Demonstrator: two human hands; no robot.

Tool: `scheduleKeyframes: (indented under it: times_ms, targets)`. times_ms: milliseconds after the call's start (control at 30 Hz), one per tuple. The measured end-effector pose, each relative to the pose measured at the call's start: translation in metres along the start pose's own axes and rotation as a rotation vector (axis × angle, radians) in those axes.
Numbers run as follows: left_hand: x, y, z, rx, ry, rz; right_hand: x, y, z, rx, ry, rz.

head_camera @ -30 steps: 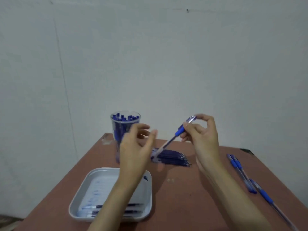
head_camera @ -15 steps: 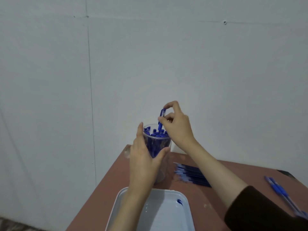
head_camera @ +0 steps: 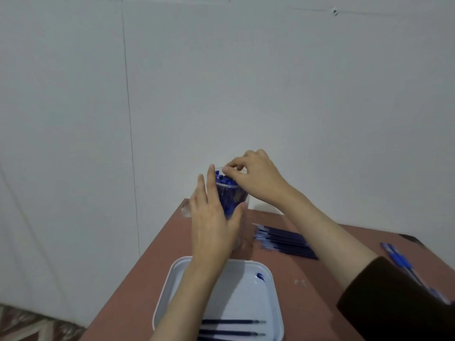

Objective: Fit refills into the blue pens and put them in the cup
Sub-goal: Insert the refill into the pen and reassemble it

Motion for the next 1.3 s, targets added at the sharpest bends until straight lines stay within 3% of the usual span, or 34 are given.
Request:
scheduleKeyframes:
  times_ms: [100,200,267,400,467,600,767,900,1067,1167,1300]
  targets:
    - [-0.016,0.012,0.024,0.114,-0.146,0.155,-0.028,0.028,0.004,0.062,0.007,0.146]
    - [-0.038,0.01,0.058,0.11,-0.293,0.214,-0.068,0.045,0.029,0.065,-0.068,0.169]
    - [-0.054,-0.012,0.077,0.082,-0.34,0.103,-0.1,0.051,0.056,0.038,-0.155,0.132]
    - [-0.091,-0.083,0.098,0.065,-0.336,-0.269,-0.171,0.07,0.123,-0.022,-0.411,0.061]
    - [-0.106,-0.111,0.1,0.057,-0.3,-0.39,-0.206,0.08,0.156,-0.093,-0.541,0.001]
    - [-0.12,-0.131,0.109,0.016,-0.304,-0.439,-0.265,0.103,0.202,-0.352,-0.771,-0.24]
    - [-0.126,-0.137,0.11,0.049,-0.321,-0.463,-0.303,0.105,0.212,-0.227,-0.928,-0.559]
    - [-0.124,-0.137,0.105,0.053,-0.296,-0.465,-0.312,0.096,0.211,-0.22,-0.932,-0.656]
    - [-0.119,-0.131,0.103,0.03,-0.258,-0.464,-0.303,0.109,0.214,-0.356,-0.918,-0.473]
    - [-0.111,-0.122,0.105,-0.03,-0.24,-0.451,-0.268,0.127,0.196,-0.341,-0.75,-0.227]
    - [-0.098,-0.107,0.097,-0.125,-0.133,-0.428,-0.216,0.094,0.136,-0.01,-0.44,-0.108]
Point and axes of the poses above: each hand's wrist, its own x-axis towards the middle knuckle, its own y-axis out of the back of the hand, z = x × y, the point moved 10 cm from there along x, towards the middle knuckle, and after that the axes turned 10 degrees about y, right-handed, at the moved point
